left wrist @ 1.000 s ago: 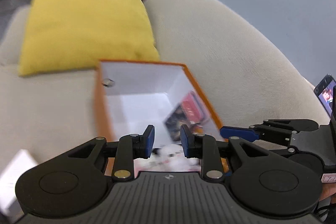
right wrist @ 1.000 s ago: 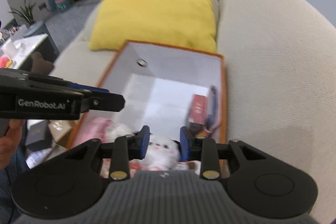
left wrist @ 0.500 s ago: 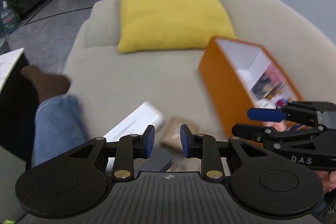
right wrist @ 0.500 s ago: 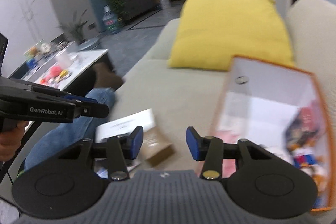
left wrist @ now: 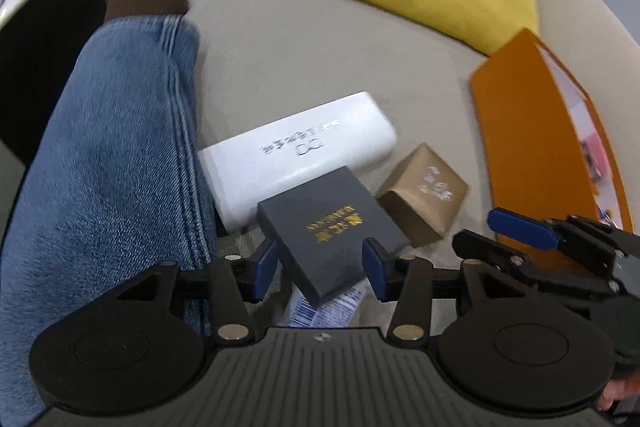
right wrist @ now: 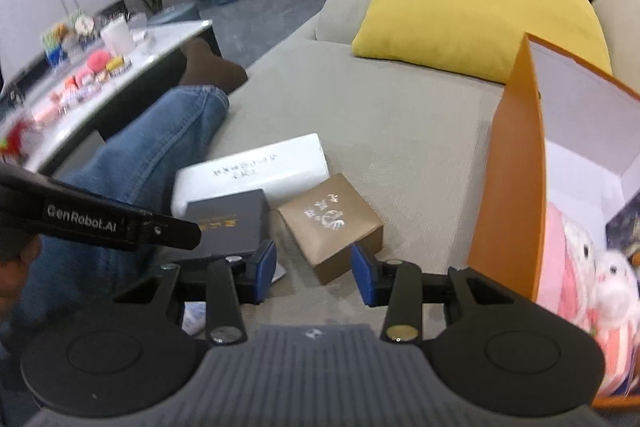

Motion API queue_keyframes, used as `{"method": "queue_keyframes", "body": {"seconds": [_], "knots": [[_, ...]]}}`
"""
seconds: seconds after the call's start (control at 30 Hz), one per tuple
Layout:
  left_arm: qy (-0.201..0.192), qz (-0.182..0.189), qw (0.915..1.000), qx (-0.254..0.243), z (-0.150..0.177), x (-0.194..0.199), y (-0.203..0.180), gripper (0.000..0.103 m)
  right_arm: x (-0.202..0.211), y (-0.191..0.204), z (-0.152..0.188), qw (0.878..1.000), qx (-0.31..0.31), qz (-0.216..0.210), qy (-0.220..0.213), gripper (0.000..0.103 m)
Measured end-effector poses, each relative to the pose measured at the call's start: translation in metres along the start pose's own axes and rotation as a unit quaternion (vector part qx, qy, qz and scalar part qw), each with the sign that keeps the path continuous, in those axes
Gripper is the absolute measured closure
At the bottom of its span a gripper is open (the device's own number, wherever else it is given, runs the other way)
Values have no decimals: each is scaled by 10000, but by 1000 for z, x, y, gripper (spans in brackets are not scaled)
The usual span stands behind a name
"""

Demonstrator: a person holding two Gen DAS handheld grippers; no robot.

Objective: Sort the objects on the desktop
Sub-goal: 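Grasp the dark grey gold-lettered box with the left tool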

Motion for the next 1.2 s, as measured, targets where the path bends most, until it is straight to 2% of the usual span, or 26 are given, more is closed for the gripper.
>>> {"method": "queue_keyframes", "body": {"seconds": [0.03, 0.1, 0.27, 0.43, 0.53, 0.6, 0.7, 0.83, 1.07, 1.2], "knots": [[76, -13, 9999, 96, -1, -5, 3, 48, -4, 1, 0, 9999, 115, 17, 50, 59], [183, 34, 9994, 282, -2, -14, 7, 41, -4, 1, 3, 9995, 294, -3, 80, 59], [318, 231, 9983, 441, -2, -26, 7, 29, -16, 0, 4, 9988, 436, -21, 204, 59], [445, 532, 9954, 662, -1, -36, 7, 26, -28, -6, 8, 9987, 403, 15, 295, 57], [341, 588, 9948, 754, -2, -34, 9, 35, -31, -7, 9, 9986, 392, 52, 357, 58], [214, 621, 9948, 776, -4, -28, 12, 46, -31, -7, 11, 9988, 308, 7, 374, 58], [35, 720, 9946, 748, -4, -14, 15, 55, -25, -4, 12, 9994, 129, -38, 332, 59], [-312, 473, 9972, 490, -3, 10, 22, 59, -19, -4, 15, 9976, -520, -356, 287, 58], [-423, -71, 9991, -28, 1, 43, 41, 60, -38, 11, 22, 9887, -975, -1003, 539, 58], [-385, -331, 9983, -302, -4, 48, 46, 61, -54, 23, 23, 9826, -1124, -1301, 707, 58]]}}
Point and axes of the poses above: each gripper's, at about its wrist camera, not at the fingertips, and x roughly against the way its jaws point, y to its left, z to its underside, the point moved 5 cm from there along -x, roughly the way its jaws point, and after that the axes turned 12 degrees about -z, right-handed, at the moved point
